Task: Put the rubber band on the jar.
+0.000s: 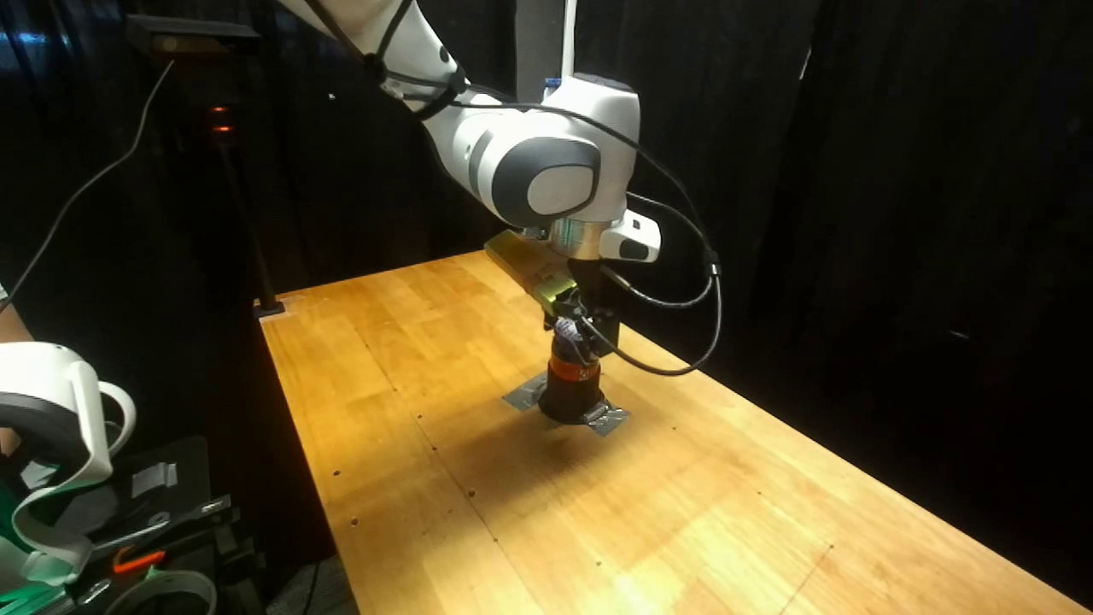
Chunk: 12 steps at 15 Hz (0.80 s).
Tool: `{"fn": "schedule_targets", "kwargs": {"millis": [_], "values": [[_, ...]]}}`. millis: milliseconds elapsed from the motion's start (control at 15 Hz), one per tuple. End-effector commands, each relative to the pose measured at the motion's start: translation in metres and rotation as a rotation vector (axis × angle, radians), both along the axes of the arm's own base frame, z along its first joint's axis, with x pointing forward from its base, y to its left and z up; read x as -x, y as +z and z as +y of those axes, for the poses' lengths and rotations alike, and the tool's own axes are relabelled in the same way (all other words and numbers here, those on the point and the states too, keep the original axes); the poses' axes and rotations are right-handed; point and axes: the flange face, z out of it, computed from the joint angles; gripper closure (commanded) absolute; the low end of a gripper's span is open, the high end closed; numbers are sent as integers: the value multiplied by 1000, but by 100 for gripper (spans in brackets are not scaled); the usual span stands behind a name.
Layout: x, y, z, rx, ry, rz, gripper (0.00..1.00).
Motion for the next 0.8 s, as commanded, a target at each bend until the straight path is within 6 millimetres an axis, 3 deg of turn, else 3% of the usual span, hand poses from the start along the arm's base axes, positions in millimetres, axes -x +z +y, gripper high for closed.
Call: {"fn": "schedule_targets", "kwargs": {"millis": [0,333,733], "values": [[41,0,-16,-9,-17,23,0],[64,-9,-22,6,-16,7,0],[56,-16,-13,23,15,-150,0]]}}
